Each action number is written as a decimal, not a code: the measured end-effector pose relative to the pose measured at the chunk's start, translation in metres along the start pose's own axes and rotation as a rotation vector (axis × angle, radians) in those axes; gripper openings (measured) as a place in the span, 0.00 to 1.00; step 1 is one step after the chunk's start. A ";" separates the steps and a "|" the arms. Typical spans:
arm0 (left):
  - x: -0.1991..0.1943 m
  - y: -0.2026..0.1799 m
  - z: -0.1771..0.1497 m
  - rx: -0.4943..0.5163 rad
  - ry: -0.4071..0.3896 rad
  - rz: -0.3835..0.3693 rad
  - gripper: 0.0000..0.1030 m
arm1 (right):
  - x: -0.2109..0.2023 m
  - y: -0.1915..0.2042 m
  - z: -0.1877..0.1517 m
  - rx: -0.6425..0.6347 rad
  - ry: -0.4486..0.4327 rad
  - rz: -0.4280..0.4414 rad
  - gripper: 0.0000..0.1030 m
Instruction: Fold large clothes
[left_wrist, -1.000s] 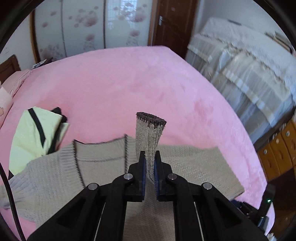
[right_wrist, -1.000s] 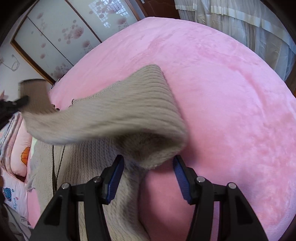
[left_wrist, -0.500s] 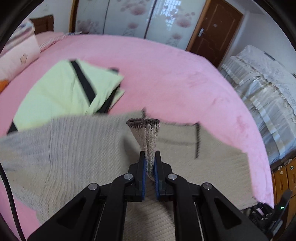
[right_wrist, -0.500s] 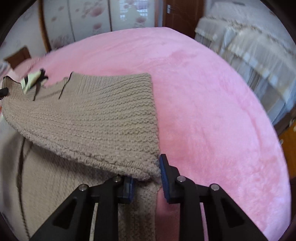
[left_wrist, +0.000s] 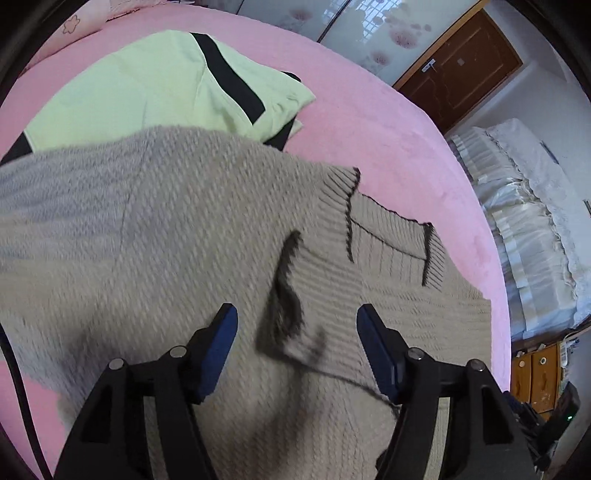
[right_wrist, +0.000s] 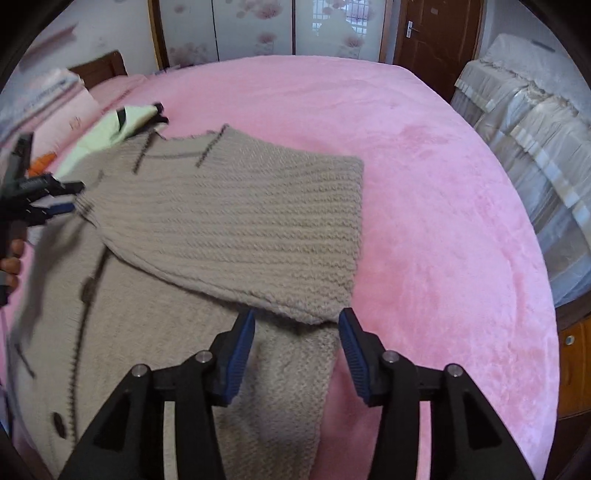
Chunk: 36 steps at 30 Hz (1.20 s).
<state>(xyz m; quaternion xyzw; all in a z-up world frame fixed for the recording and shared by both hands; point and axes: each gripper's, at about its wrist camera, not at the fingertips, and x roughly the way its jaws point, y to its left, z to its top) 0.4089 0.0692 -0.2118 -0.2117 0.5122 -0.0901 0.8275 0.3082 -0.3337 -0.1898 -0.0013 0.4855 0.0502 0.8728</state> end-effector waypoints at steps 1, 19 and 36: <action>0.004 -0.002 0.006 0.004 0.014 0.003 0.64 | -0.001 -0.004 0.008 0.028 -0.004 0.008 0.54; 0.047 -0.084 0.040 0.290 0.023 0.195 0.08 | 0.123 -0.061 0.106 0.326 0.053 -0.059 0.13; 0.000 -0.128 -0.004 0.343 -0.128 0.208 0.56 | 0.040 0.041 0.086 0.134 -0.106 -0.083 0.25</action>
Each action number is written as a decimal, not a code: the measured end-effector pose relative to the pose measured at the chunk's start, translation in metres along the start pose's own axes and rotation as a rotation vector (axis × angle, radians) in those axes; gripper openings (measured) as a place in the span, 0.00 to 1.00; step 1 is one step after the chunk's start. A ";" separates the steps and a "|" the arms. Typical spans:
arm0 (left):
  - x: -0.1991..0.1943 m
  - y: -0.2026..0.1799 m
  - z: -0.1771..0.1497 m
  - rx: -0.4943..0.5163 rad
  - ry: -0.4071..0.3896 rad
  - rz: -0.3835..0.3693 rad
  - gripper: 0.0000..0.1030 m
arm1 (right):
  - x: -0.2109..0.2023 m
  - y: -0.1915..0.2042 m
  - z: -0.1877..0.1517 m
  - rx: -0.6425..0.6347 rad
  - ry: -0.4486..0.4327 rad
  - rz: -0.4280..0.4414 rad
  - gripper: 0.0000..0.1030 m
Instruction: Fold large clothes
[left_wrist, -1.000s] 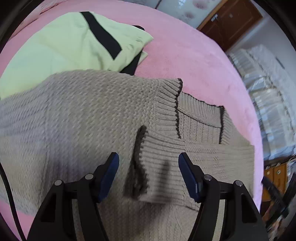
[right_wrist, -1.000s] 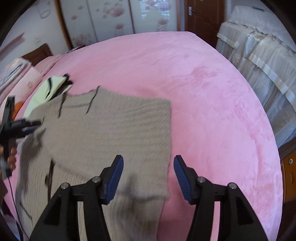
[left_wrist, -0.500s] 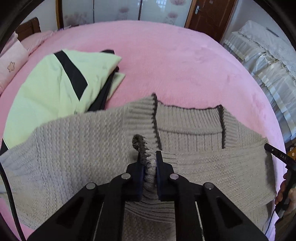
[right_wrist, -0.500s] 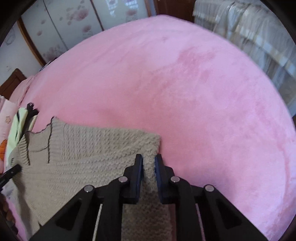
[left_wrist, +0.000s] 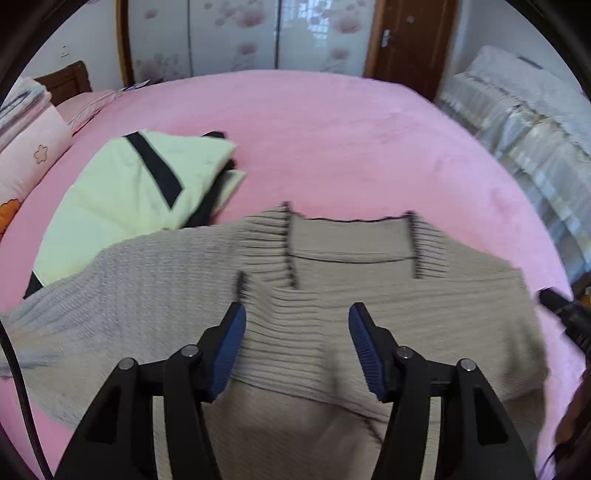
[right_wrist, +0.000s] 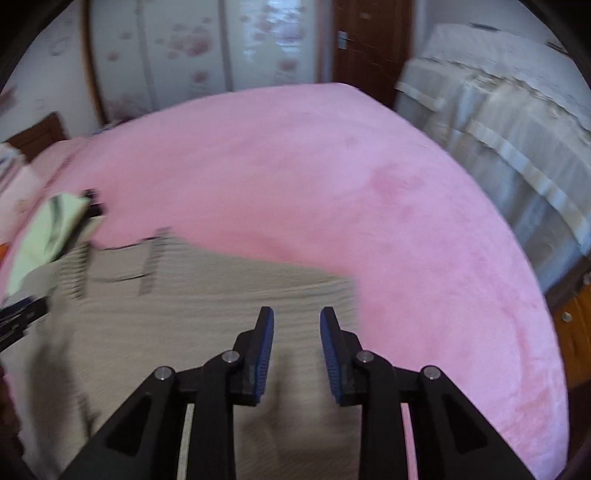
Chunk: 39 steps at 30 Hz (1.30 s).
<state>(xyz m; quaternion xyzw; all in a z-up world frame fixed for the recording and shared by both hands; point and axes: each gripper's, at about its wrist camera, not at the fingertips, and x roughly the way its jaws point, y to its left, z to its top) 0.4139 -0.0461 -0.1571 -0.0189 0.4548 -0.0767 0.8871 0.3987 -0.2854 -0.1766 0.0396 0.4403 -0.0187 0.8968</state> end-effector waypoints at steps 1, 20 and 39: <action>-0.003 -0.006 -0.004 -0.010 -0.003 -0.012 0.56 | 0.000 0.017 -0.008 -0.011 0.020 0.057 0.25; 0.037 0.020 -0.067 -0.100 0.162 0.003 0.56 | -0.005 -0.076 -0.088 0.076 0.102 -0.047 0.00; -0.044 0.009 -0.052 -0.004 0.095 0.066 0.77 | -0.055 -0.019 -0.083 0.127 0.133 0.065 0.26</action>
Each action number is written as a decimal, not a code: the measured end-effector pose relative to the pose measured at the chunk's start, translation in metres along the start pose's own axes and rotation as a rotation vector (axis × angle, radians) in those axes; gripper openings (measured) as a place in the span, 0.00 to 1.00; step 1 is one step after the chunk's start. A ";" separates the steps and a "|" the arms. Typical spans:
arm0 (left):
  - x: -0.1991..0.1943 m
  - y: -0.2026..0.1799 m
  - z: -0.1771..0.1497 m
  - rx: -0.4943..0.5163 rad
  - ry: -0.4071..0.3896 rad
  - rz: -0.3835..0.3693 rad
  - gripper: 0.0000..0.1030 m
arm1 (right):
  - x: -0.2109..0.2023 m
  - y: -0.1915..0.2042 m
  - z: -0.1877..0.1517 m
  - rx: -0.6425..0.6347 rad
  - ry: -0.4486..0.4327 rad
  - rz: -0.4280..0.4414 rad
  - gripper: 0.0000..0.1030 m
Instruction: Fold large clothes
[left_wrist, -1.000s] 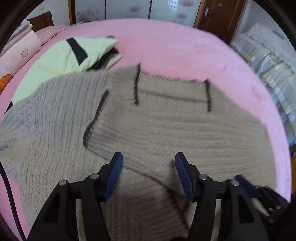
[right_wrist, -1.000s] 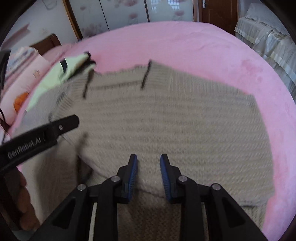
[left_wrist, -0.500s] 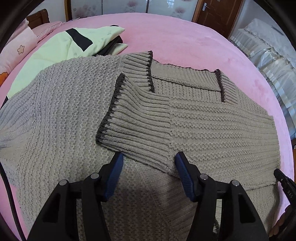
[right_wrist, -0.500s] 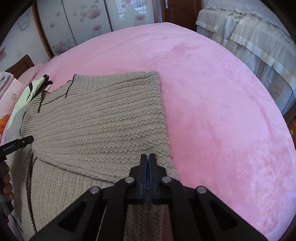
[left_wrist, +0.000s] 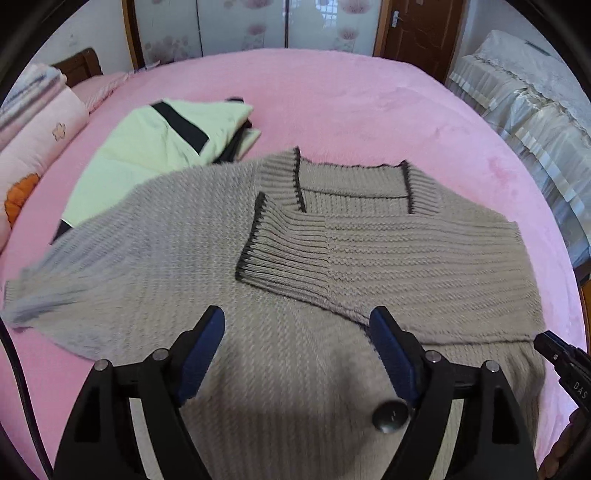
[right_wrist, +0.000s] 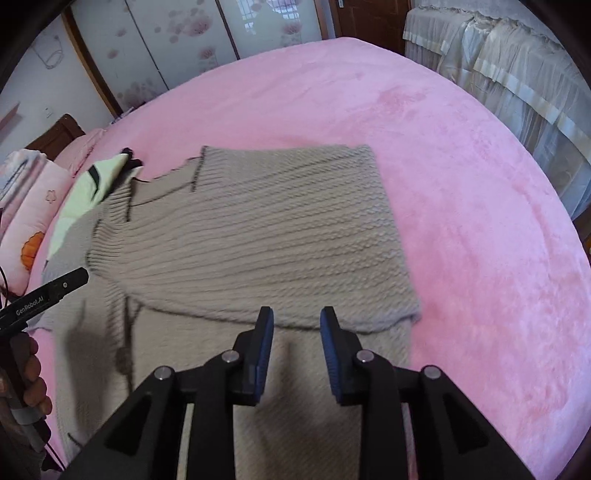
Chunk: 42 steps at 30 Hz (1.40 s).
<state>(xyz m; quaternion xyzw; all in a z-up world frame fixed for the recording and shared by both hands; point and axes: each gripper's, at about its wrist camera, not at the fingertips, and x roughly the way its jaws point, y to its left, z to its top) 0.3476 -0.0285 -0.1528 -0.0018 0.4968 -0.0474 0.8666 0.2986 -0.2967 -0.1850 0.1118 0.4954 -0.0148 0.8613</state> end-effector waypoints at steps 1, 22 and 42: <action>-0.014 -0.001 -0.003 0.011 -0.013 -0.003 0.77 | -0.009 0.005 -0.003 -0.003 -0.008 0.008 0.26; -0.202 0.077 -0.092 0.028 -0.084 -0.092 0.80 | -0.152 0.138 -0.060 -0.150 -0.109 0.155 0.27; -0.084 0.472 -0.112 -0.652 -0.040 -0.010 0.80 | -0.070 0.385 -0.091 -0.427 -0.080 0.249 0.39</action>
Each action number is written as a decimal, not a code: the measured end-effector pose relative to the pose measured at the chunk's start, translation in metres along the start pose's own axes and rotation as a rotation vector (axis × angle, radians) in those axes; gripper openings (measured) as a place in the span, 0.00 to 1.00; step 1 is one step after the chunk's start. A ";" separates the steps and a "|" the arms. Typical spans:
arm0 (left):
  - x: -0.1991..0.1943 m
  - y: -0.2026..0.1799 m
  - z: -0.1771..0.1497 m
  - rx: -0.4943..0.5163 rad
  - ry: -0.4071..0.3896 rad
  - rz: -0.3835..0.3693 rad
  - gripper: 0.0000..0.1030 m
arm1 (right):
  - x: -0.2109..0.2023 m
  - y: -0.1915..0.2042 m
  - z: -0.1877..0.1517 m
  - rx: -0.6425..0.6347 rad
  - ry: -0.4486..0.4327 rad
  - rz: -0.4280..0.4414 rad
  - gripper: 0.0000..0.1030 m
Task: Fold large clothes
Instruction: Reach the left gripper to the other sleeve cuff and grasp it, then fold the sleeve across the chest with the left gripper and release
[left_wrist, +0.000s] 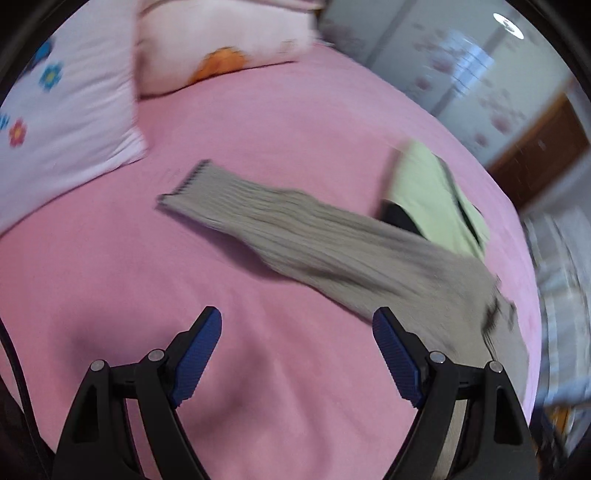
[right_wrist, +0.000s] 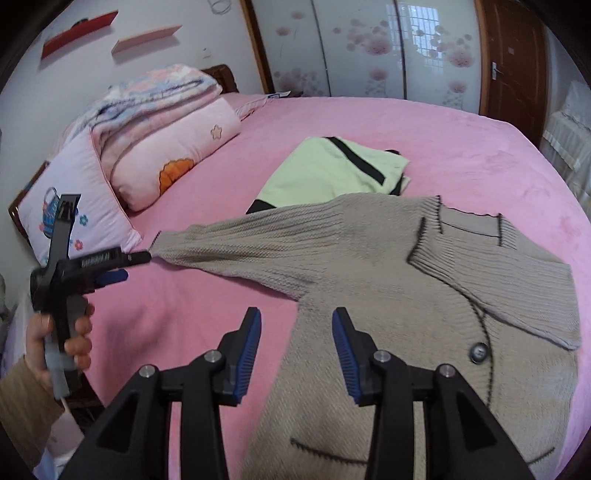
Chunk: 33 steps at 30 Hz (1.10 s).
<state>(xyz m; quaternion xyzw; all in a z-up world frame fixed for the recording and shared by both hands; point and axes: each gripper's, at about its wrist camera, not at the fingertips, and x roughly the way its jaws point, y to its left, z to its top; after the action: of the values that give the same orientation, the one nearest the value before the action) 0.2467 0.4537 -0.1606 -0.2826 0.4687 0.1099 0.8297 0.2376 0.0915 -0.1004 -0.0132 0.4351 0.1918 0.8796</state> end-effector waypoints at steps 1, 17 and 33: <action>0.008 0.010 0.007 -0.029 -0.002 0.002 0.80 | 0.010 0.004 0.002 -0.010 0.004 -0.004 0.39; 0.107 0.039 0.055 -0.082 0.061 -0.119 0.40 | 0.142 -0.001 0.065 -0.001 0.038 -0.154 0.39; -0.018 -0.230 -0.003 0.637 -0.287 -0.173 0.07 | 0.081 -0.111 0.022 0.179 0.036 -0.182 0.39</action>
<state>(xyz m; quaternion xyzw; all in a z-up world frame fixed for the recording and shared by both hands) 0.3381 0.2657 -0.0620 -0.0302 0.3326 -0.0739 0.9397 0.3375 0.0190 -0.1657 0.0223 0.4633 0.0714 0.8830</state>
